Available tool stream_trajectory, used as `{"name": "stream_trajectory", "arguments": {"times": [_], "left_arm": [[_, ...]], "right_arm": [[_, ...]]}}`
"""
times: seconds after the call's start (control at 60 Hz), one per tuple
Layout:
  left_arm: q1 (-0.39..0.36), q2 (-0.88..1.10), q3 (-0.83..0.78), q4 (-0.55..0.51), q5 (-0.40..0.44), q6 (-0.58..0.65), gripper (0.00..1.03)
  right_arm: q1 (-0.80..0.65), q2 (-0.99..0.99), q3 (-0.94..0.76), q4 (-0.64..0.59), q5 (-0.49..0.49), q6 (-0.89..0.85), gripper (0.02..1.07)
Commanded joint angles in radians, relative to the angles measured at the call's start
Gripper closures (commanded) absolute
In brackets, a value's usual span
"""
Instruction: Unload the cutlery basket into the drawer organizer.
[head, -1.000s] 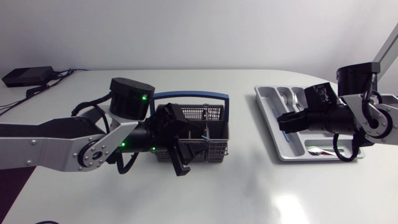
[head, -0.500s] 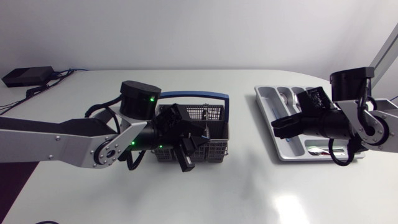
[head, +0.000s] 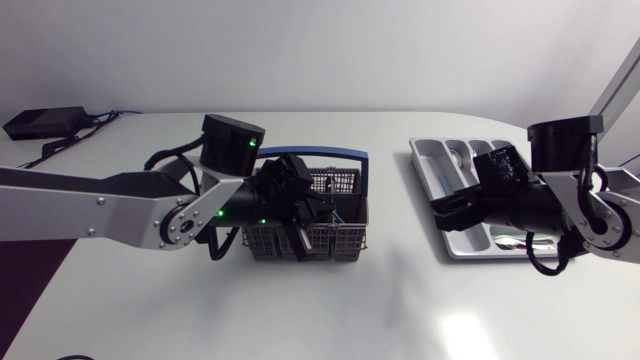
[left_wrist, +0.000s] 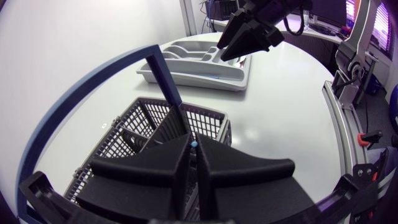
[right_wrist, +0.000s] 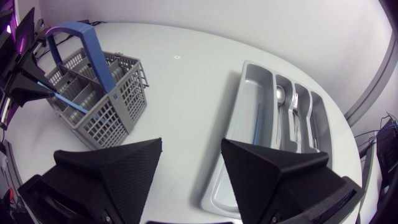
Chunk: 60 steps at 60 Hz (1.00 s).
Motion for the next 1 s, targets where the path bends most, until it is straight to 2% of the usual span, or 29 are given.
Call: {"name": "stream_trajectory", "arguments": {"times": [0.0,0.183,0.25,0.3,0.35,0.45,0.583,0.667,0.733,0.833,0.983], "left_arm": [[0.009,-0.047,0.060,-0.043,0.006,0.026,1.00],[0.000,-0.156,0.176,-0.262,0.012,0.067,1.00],[0.000,-0.189,0.242,-0.372,0.012,0.086,1.00],[0.001,-0.208,0.308,-0.480,0.024,0.092,1.00],[0.003,-0.220,0.347,-0.540,0.035,0.090,1.00],[-0.008,-0.232,0.423,-0.678,0.055,0.069,1.00],[-0.028,-0.219,0.465,-0.768,0.076,0.017,1.00],[-0.028,-0.199,0.505,-0.826,0.119,-0.040,1.00],[-0.029,-0.189,0.518,-0.846,0.131,-0.060,1.00],[-0.017,-0.169,0.549,-0.885,0.203,-0.124,1.00],[-0.006,-0.148,0.580,-0.938,0.266,-0.172,1.00]], "right_arm": [[0.023,-0.036,-0.030,-0.013,0.007,-0.028,0.37],[0.058,-0.104,-0.028,-0.067,0.001,-0.038,0.37],[0.067,-0.130,-0.024,-0.090,-0.007,-0.044,0.37],[0.081,-0.165,-0.015,-0.122,-0.027,-0.048,0.37],[0.092,-0.194,-0.004,-0.153,-0.056,-0.048,0.33],[0.142,-0.248,0.041,-0.228,-0.125,-0.047,0.33],[0.290,-0.290,0.105,-0.297,-0.153,-0.044,0.33],[0.368,-0.285,0.148,-0.308,-0.153,-0.042,0.33],[0.402,-0.273,0.163,-0.306,-0.153,-0.042,0.33],[0.471,-0.237,0.179,-0.274,-0.153,-0.042,0.33],[0.521,-0.227,0.170,-0.225,-0.153,-0.045,0.33]]}}
